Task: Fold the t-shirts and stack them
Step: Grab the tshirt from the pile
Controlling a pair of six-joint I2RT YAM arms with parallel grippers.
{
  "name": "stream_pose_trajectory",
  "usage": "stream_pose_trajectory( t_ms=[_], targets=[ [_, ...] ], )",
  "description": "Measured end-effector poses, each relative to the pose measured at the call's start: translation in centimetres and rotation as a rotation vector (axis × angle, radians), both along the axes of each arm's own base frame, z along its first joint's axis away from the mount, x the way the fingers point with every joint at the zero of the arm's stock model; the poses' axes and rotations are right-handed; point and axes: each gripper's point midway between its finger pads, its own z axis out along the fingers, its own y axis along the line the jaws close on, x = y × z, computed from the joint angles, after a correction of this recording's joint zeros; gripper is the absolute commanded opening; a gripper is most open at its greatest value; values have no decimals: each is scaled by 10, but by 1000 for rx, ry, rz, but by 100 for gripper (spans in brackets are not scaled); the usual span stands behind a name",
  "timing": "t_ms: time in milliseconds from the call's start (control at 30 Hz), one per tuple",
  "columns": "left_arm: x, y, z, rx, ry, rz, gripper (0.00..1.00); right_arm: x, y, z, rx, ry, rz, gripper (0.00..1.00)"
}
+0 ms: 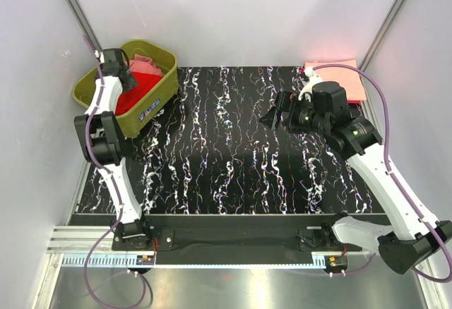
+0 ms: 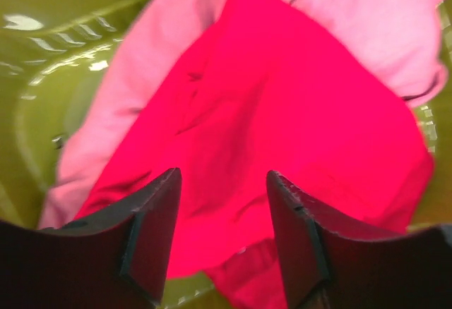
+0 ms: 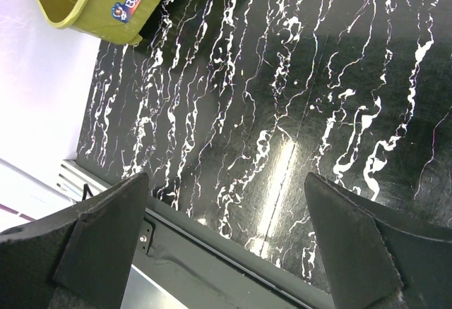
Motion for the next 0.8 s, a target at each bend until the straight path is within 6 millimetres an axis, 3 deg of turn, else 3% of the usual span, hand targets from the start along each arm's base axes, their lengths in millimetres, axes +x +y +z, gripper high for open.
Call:
stream_pose_trajectory(
  t_ms=[33, 67, 167, 233, 367, 433, 567, 700, 800],
  targets=[
    [3, -1, -9, -4, 13, -6, 46, 1, 0, -1, -2, 2, 0, 100],
    [6, -2, -17, -8, 25, -15, 28, 2, 0, -1, -6, 2, 0, 100],
    [12, -6, -32, -19, 47, -47, 0, 5, 1, -3, -12, 7, 0, 100],
    [13, -9, -31, -23, 47, -76, 0, 6, 2, -4, -15, 11, 0, 99],
    [25, -20, 8, -49, -63, -129, 0, 7, 3, -8, -21, 23, 1, 100],
    [29, -28, 42, -68, -150, -153, 0, 8, 3, -8, -21, 24, 1, 100],
    [25, -55, 159, -35, -417, -217, 0, 8, 3, -8, -20, 24, 1, 100],
    [-11, -101, 288, 31, -696, -309, 0, 6, 3, -5, -11, 21, -2, 100],
    [-47, -129, 353, 47, -856, -380, 0, 4, 4, 0, 6, 11, 0, 100]
  ],
)
